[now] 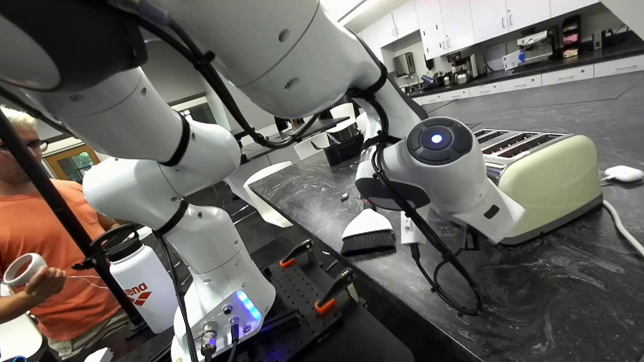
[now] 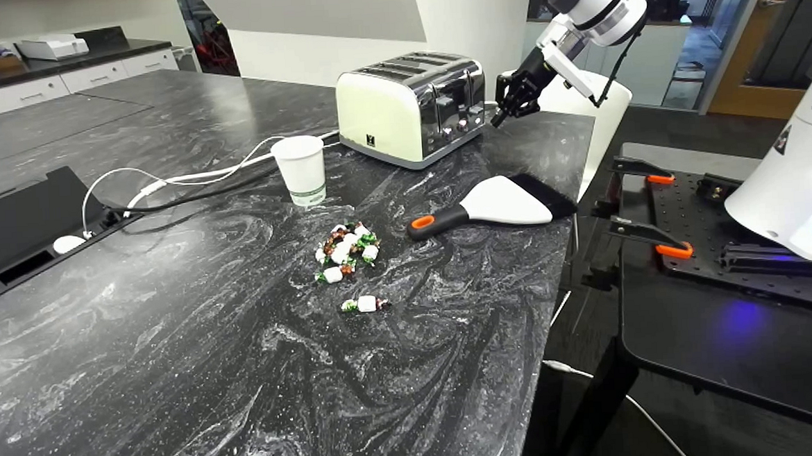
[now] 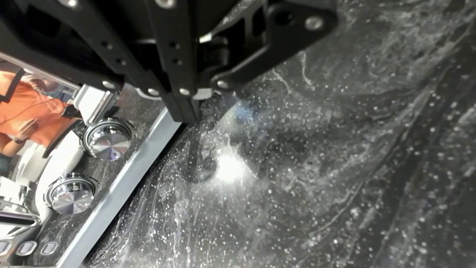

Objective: Press a button on the right side of the toaster to release the right lever upwards

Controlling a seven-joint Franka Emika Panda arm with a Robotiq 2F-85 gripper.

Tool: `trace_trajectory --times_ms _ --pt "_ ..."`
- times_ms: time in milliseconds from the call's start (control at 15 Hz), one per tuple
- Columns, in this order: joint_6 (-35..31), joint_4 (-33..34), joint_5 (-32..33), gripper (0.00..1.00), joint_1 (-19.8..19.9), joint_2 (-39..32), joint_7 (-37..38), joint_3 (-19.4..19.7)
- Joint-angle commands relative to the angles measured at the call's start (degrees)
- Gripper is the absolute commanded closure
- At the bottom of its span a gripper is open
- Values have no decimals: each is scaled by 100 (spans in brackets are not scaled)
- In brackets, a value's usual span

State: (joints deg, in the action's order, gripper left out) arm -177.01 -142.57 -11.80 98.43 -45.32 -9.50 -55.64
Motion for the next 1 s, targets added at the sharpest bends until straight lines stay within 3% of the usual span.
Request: trace_trajectory --times_ms 0,467,933 --pt "-259 -22 105 100 -63 -82 326 -98" --pt "-908 86 70 100 -588 -2 1002 79" --pt "-1321 116 52 100 -1204 216 1664 511"
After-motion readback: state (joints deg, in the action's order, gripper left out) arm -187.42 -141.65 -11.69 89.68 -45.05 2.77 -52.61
